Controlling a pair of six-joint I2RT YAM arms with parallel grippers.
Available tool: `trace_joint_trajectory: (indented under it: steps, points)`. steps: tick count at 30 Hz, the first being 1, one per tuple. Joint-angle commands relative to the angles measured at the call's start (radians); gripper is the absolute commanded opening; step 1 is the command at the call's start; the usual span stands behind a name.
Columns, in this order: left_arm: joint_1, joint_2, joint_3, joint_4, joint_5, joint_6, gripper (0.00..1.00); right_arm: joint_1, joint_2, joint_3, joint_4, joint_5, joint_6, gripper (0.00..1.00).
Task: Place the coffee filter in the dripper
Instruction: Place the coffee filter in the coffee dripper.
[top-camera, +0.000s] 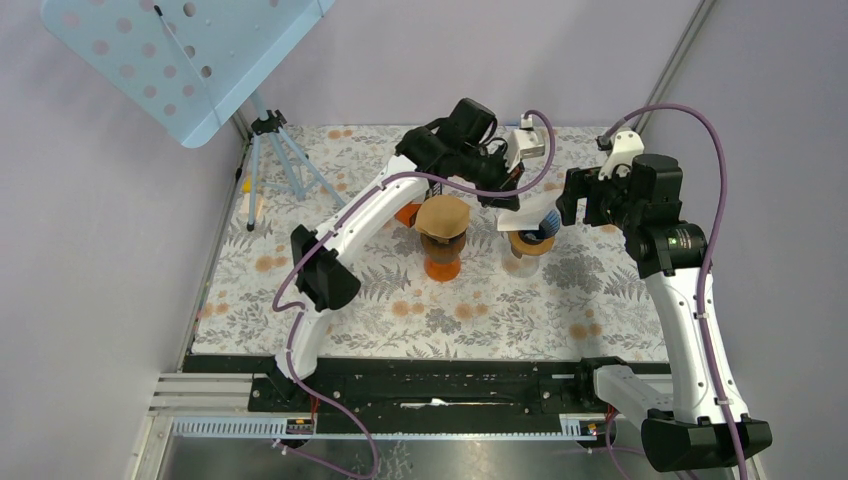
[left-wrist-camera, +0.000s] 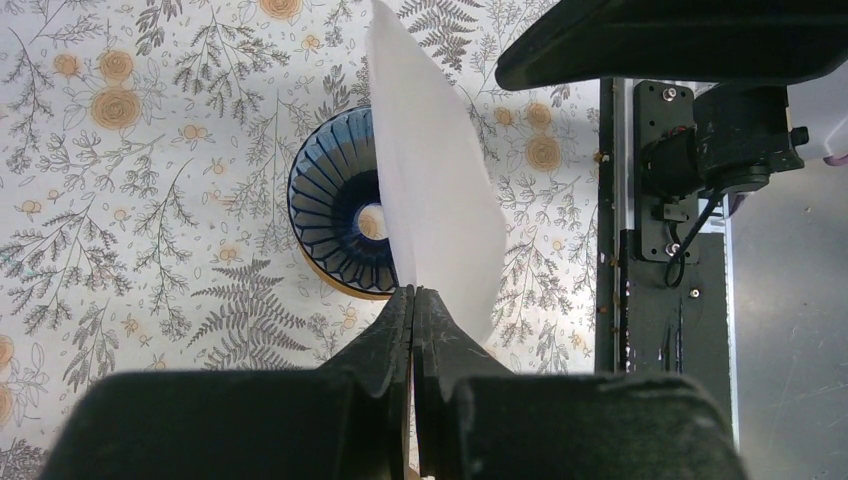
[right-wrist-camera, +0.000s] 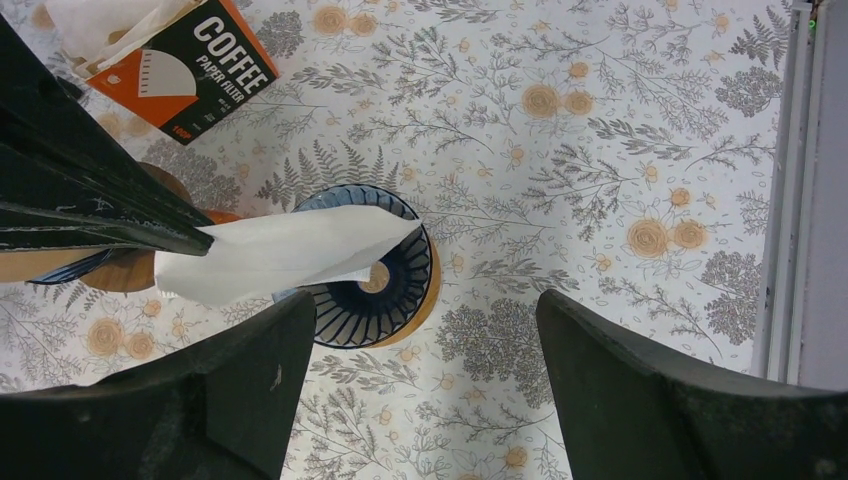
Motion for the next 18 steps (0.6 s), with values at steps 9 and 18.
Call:
trace_joint_trajectory:
  steps: [9,18]
  points:
    - [-0.019,0.041,0.084,0.001,0.012,0.077,0.0,-0.007,-0.021,0.015,0.012,-0.009,-0.035,0.88]
    - [-0.019,0.053,0.073,0.033,0.013,0.016,0.25,-0.009,-0.024,0.005,0.015,0.0,-0.038,0.88]
